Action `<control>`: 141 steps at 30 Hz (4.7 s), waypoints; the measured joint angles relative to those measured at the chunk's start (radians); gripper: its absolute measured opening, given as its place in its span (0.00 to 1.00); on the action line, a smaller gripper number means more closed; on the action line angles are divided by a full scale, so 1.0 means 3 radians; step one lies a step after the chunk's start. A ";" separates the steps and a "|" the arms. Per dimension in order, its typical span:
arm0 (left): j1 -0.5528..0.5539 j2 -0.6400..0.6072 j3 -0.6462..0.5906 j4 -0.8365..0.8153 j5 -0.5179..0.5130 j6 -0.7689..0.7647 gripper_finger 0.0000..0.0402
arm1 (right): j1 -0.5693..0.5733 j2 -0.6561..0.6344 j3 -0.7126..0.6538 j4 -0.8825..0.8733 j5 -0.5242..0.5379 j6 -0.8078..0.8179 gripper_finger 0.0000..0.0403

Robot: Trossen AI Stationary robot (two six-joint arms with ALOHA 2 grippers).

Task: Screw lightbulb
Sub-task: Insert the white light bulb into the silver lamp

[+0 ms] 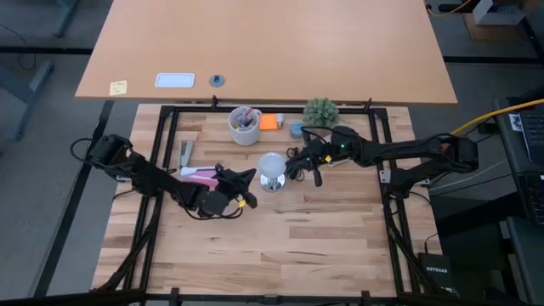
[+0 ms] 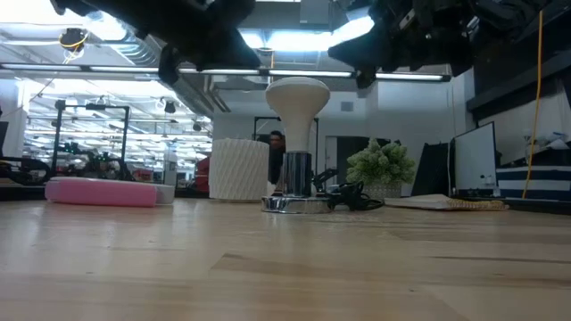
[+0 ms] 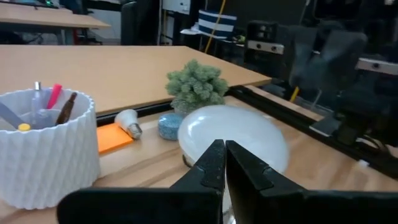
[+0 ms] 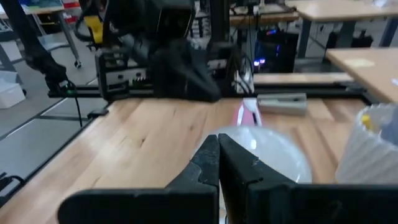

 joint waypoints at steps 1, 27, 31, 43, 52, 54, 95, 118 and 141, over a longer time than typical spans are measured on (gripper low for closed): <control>-0.0028 0.0000 0.0000 0.0000 0.0000 -0.0011 0.01 | -0.0002 -0.0033 0.0000 0.0000 0.0000 -0.0006 0.01; -0.0081 0.0090 0.0000 0.0260 0.0488 -0.0278 0.01 | -0.0004 -0.0228 0.0002 -0.0268 0.0930 -0.0273 0.01; 0.0043 0.0222 0.0000 0.0424 0.0704 -0.0247 0.01 | -0.0004 -0.0080 0.0003 -0.0283 0.0930 -0.0277 0.01; 0.0125 0.0281 0.0024 0.0444 0.0748 -0.0169 0.01 | -0.0001 0.0028 0.0003 -0.0287 0.0826 -0.0227 0.01; 0.0066 0.0281 0.0025 0.0441 0.0748 -0.0138 0.01 | -0.0001 0.0029 0.0003 -0.0382 0.0779 -0.0164 0.01; 0.0066 0.0281 0.0025 0.0440 0.0748 -0.0146 0.01 | 0.0000 0.0029 0.0003 -0.0371 0.0779 -0.0121 0.01; 0.0262 0.0280 0.0027 0.0154 0.0156 -0.0472 0.01 | 0.0383 0.0234 0.0004 -0.0170 0.0318 0.0162 0.01; -0.0026 0.0316 0.0053 0.0656 0.0563 -0.0168 0.01 | 0.0218 -0.0169 0.0008 -0.0306 0.1380 -0.0529 0.01; 0.0144 0.0532 0.0183 0.0631 0.0366 -0.0076 0.01 | 0.0085 0.0202 0.0006 -0.0337 0.0868 -0.0270 0.01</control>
